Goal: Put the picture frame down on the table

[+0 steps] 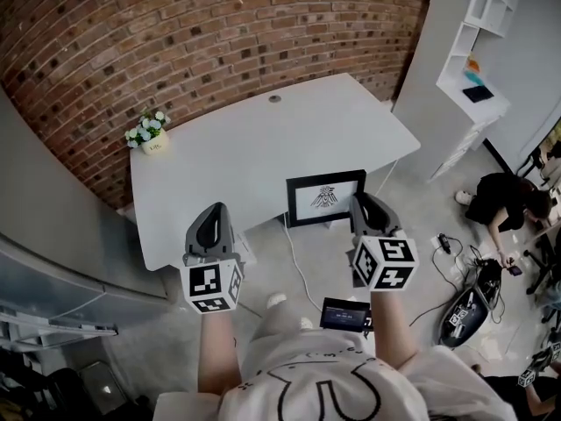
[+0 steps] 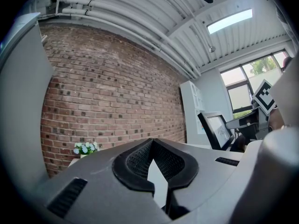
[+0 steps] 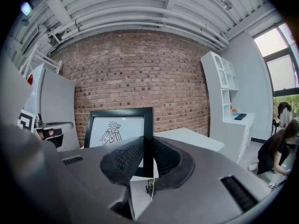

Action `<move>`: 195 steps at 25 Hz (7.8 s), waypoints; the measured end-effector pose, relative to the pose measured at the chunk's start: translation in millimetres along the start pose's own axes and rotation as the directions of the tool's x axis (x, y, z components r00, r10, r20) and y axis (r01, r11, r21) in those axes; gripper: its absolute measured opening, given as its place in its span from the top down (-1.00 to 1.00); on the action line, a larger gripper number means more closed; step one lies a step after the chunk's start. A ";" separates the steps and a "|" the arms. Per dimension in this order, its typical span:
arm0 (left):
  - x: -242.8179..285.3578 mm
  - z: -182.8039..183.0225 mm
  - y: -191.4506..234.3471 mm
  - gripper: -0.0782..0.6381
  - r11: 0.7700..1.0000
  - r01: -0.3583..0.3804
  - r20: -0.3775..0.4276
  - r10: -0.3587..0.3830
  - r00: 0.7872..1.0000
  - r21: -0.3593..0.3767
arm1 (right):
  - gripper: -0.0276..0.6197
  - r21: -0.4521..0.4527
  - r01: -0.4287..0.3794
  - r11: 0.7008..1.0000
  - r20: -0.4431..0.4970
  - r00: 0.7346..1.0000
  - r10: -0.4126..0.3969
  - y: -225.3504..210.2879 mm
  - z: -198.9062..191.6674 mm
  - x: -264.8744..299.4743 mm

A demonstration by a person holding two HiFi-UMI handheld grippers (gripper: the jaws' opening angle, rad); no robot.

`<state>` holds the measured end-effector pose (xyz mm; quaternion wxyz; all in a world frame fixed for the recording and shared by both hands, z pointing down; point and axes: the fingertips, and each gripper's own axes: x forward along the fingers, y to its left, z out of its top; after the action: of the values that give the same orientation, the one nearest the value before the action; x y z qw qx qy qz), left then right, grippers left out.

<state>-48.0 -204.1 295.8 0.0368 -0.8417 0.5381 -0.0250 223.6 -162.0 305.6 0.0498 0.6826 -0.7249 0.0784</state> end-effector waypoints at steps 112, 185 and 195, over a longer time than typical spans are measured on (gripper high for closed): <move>357.9 -223.8 206.5 0.76 0.913 -0.359 -0.497 0.224 0.838 -0.194 | 0.72 0.025 -0.287 0.957 -0.607 0.756 0.243 -11.4 -118.8 547.3; 334.2 -203.0 192.9 0.76 0.911 -0.332 -0.468 0.189 0.863 -0.246 | 0.83 0.111 -0.187 0.976 -0.530 0.820 0.217 -24.3 -95.2 521.8; 320.3 -177.4 199.0 0.76 0.924 -0.300 -0.405 0.187 0.895 -0.236 | 0.86 0.043 -0.278 0.960 -0.398 0.877 0.271 -2.5 -51.7 499.4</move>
<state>-107.9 -584.2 455.6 -0.1886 -0.7423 0.6350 -0.1005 192.7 -643.1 445.9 0.1902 0.5421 -0.7893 0.2168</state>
